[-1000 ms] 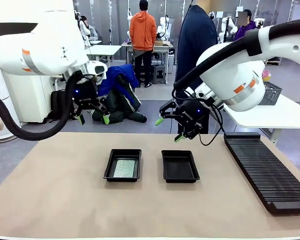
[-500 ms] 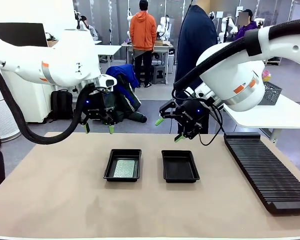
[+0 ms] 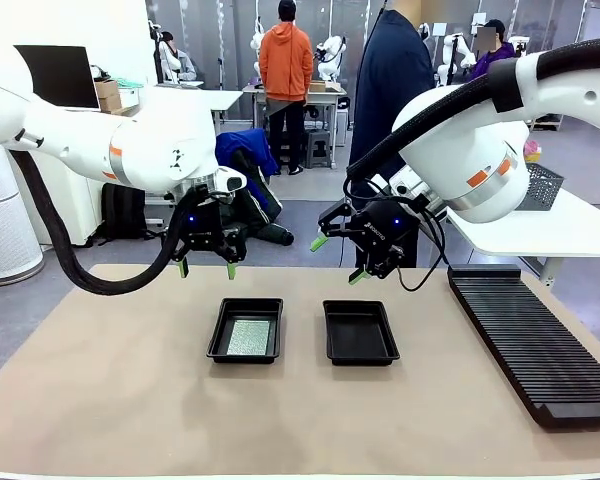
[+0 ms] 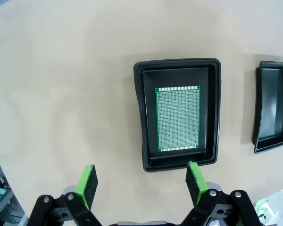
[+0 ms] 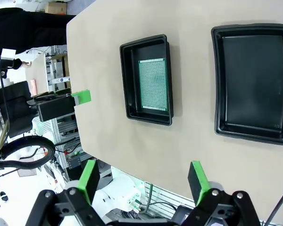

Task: Inspect and transfer BCBs to ESD trays.
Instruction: Pick up the ESD tray and place it on the left side of the table.

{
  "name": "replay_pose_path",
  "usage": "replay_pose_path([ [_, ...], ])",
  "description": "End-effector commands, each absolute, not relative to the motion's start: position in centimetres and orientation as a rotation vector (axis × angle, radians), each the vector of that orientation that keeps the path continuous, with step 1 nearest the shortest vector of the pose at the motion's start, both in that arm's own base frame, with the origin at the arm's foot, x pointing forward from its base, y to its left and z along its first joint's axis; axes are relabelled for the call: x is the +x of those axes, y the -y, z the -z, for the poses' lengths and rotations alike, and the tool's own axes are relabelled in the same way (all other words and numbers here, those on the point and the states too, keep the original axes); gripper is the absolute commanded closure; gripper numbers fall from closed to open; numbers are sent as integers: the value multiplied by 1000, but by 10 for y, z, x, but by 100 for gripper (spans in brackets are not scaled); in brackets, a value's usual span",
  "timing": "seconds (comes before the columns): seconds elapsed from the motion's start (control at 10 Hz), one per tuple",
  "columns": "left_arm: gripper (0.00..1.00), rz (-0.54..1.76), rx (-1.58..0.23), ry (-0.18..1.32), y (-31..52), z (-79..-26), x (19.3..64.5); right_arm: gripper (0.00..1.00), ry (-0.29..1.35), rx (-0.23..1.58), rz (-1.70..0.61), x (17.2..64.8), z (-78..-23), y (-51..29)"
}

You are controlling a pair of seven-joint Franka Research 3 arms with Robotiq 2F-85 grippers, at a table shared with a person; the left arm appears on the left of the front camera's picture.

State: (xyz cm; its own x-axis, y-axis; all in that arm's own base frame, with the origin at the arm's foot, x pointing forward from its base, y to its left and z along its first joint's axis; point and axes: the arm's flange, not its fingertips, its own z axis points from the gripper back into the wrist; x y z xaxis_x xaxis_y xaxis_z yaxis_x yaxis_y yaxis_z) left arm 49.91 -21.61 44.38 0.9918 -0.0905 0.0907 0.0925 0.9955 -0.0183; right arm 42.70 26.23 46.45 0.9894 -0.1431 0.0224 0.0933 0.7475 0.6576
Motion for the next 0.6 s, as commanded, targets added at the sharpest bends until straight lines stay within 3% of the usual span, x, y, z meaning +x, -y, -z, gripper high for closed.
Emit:
replay_pose_path([
  [0.0, 0, 92, -22, 93, 211, -445, 500, 0, 72, 712, 129, 429, -465, -264],
  [0.5, 0, 76, 7, 91, 223, -423, 511, 0, 72, 712, 129, 429, -465, -264],
])
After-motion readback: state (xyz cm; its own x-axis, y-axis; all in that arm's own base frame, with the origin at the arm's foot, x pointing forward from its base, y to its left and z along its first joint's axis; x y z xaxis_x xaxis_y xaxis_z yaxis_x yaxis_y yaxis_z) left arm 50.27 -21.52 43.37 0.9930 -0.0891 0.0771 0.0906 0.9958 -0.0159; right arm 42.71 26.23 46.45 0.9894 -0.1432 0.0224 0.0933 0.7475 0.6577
